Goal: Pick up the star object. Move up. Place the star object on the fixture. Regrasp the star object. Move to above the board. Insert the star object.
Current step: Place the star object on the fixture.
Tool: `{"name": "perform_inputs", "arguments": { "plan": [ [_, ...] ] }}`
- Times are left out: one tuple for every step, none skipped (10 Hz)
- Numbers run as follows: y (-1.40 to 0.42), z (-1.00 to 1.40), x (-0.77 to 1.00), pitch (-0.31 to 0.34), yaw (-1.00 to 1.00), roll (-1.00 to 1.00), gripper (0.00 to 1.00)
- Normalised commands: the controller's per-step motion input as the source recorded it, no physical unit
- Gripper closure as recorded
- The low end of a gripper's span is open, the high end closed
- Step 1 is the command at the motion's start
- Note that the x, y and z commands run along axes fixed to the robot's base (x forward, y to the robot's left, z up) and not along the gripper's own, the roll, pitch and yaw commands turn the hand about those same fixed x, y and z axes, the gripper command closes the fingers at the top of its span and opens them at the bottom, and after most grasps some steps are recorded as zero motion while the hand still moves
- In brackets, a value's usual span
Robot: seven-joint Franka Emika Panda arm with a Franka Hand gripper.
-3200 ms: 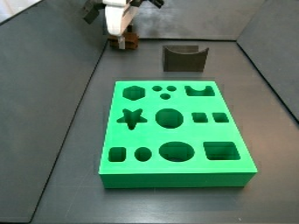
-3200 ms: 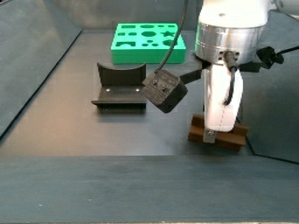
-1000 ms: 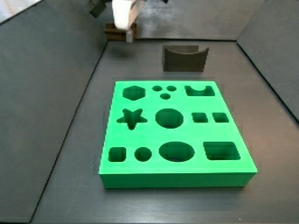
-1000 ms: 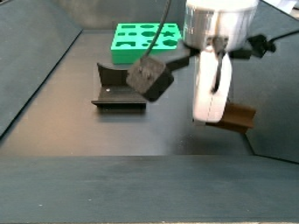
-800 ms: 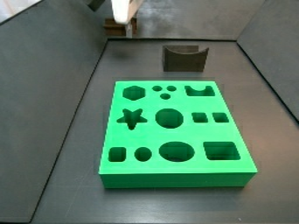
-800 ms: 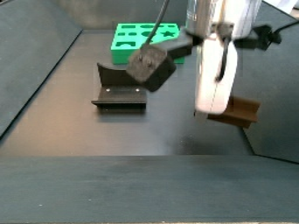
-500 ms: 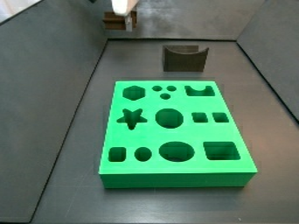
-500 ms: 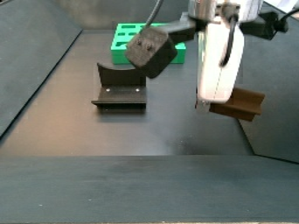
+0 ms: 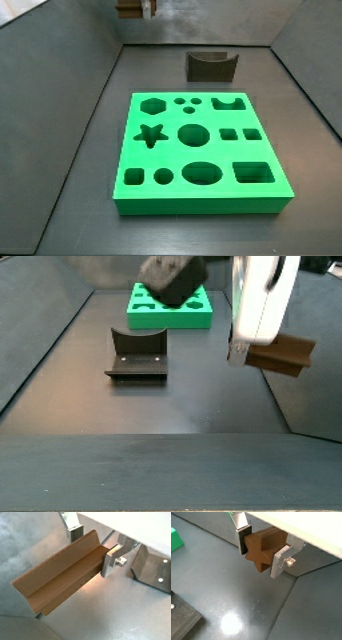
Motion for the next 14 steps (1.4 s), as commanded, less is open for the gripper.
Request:
{"name": "perform_inputs", "arguments": {
  "plan": [
    [-0.01, 0.81, -0.02, 0.084, 0.02, 0.09, 1.0],
    [-0.01, 0.68, -0.02, 0.094, 0.02, 0.1, 1.0],
    [-0.01, 0.51, -0.01, 0.103, 0.03, 0.1, 1.0],
    [-0.01, 0.42, -0.01, 0.106, 0.02, 0.09, 1.0],
    [0.0, 0.24, 0.0, 0.106, 0.02, 0.08, 1.0],
    [-1.0, 0.31, 0.81, 0.015, 1.0, -0.02, 1.0],
    [-1.0, 0.27, 0.82, 0.016, 1.0, -0.02, 1.0],
    [-1.0, 0.27, 0.85, 0.023, 1.0, -0.02, 1.0],
    [-1.0, 0.26, 0.89, 0.026, 1.0, -0.02, 1.0],
    [-1.0, 0.25, 0.95, 0.029, 1.0, -0.02, 1.0],
    [-0.91, 0.22, 1.0, 0.033, 1.0, -0.03, 1.0],
    [-0.75, 0.18, 1.0, 0.037, 1.0, -0.03, 1.0],
    [-0.51, 0.12, 0.91, 0.042, 1.0, -0.03, 1.0],
    [-0.27, 0.07, 0.82, 0.047, 1.0, -0.03, 1.0]
  ]
}}
